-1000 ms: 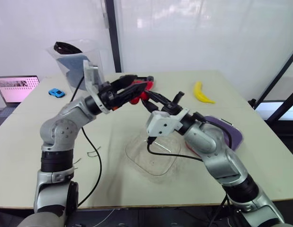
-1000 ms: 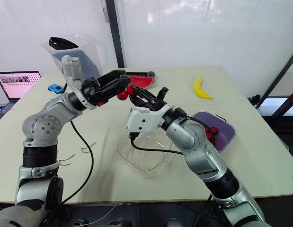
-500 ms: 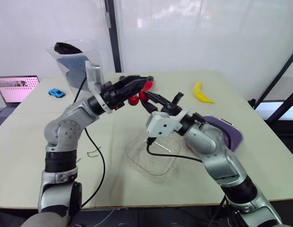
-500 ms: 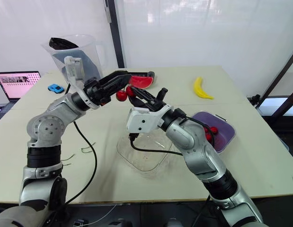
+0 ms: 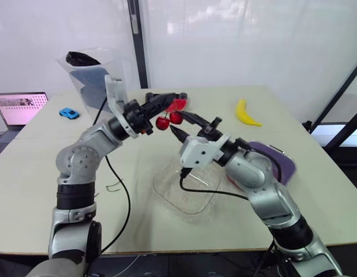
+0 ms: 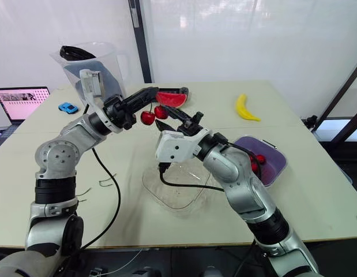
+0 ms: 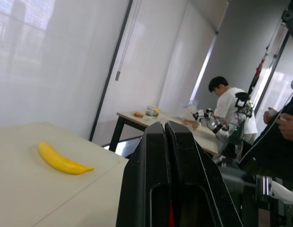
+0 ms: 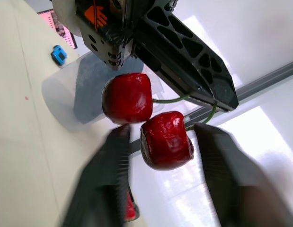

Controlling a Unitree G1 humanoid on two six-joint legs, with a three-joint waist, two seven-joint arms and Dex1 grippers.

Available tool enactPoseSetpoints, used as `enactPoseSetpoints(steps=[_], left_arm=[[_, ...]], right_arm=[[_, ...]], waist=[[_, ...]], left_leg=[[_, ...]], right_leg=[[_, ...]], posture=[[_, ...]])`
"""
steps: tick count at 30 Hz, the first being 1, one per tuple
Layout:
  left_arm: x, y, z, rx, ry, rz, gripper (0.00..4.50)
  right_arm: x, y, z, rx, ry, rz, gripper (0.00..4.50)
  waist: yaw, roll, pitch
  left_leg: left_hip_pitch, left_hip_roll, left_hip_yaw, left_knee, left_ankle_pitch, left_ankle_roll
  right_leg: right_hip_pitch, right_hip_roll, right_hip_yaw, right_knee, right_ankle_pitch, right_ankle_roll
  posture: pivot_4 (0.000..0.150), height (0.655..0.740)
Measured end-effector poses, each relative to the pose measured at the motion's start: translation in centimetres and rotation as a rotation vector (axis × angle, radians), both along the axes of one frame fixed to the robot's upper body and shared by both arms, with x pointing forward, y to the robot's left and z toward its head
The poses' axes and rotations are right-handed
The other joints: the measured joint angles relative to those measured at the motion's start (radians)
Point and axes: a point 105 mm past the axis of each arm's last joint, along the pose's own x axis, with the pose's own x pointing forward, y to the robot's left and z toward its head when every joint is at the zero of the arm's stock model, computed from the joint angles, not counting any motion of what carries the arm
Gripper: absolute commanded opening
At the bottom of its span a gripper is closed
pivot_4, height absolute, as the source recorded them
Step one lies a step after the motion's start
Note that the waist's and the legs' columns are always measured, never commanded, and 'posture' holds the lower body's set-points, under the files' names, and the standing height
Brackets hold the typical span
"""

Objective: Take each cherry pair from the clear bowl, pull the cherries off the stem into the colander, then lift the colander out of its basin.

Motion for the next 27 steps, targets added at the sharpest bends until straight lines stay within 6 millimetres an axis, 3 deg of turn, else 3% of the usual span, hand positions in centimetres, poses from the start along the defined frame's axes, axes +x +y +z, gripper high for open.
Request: enactPoseSetpoints(steps=[2, 4, 8, 11, 13, 18, 21, 27], left_arm=[[0.2, 0.4, -0.1, 0.011, 0.003, 0.009, 0.0], [0.4, 0.7, -0.3, 0.02, 0.007, 0.014, 0.0], [0.4, 1.4, -0.2, 0.066, -0.012, 0.012, 0.0], [0.1, 1.9, 0.1, 0.094, -0.037, -0.011, 0.0], [-0.3, 1.7, 0.0, 0.115, -0.039, -0.045, 0.0], [-1.4, 0.9, -0.5, 0.163, -0.014, -0.147, 0.0], [-2.4, 0.3, -0.4, 0.175, -0.019, -0.208, 0.0], [-3.3, -0.1, -0.4, 0.182, -0.017, -0.245, 0.0]], right_arm=[[0.0, -0.5, -0.2, -0.016, 0.01, 0.001, 4.46], [0.0, -1.2, -0.3, -0.002, 0.051, 0.02, 4.46], [0.7, -3.8, 0.1, 0.186, 0.366, 0.11, 4.46], [1.3, -5.7, 1.5, 0.399, 0.658, 0.192, 4.46], [0.7, -6.1, 2.9, 0.527, 0.831, 0.312, 4.46], [-1.9, -5.5, 1.5, 0.517, 1.18, 0.485, 4.46], [-2.6, -4.6, 1.8, 0.494, 1.205, 0.549, 4.46], [-1.4, -2.4, 0.8, 0.516, 1.234, 0.557, 4.46]], waist=[[0.0, 0.0, 0.0], [0.0, 0.0, 0.0], [0.0, 0.0, 0.0], [-0.002, 0.0, 0.0], [-0.001, 0.0, 0.0], [-0.001, 0.0, 0.0], [-0.002, 0.0, 0.0], [-0.002, 0.0, 0.0]], left_leg=[[0.0, 0.0, 0.0, 0.0, 0.0, 0.0], [0.0, 0.0, 0.0, 0.0, 0.0, 0.0], [0.0, 0.0, 0.0, 0.0, 0.0, 0.0], [0.0, 0.001, -0.001, 0.0, 0.0, 0.0], [0.001, 0.001, -0.002, -0.001, 0.0, 0.0], [0.001, 0.001, -0.001, -0.001, -0.003, 0.005], [0.001, 0.001, -0.001, -0.001, -0.003, 0.006], [0.001, 0.001, -0.001, -0.001, -0.002, 0.003]], right_leg=[[0.0, 0.0, 0.0, 0.0, 0.0, 0.0], [0.0, 0.0, 0.0, 0.0, 0.0, 0.0], [0.001, 0.0, 0.0, 0.0, 0.0, 0.0], [0.001, 0.0, 0.0, 0.0, 0.0, 0.0], [0.001, 0.0, -0.001, 0.0, 0.0, 0.0], [0.002, 0.0, -0.001, -0.001, 0.0, 0.0], [0.001, 0.0, -0.001, 0.0, 0.0, 0.0], [0.001, 0.0, 0.0, 0.0, 0.0, 0.0]], posture=[[0.15, 0.74], [0.15, 0.74], [0.15, 0.74], [0.15, 0.74], [0.15, 0.74], [0.15, 0.74], [0.15, 0.74], [0.15, 0.74]])
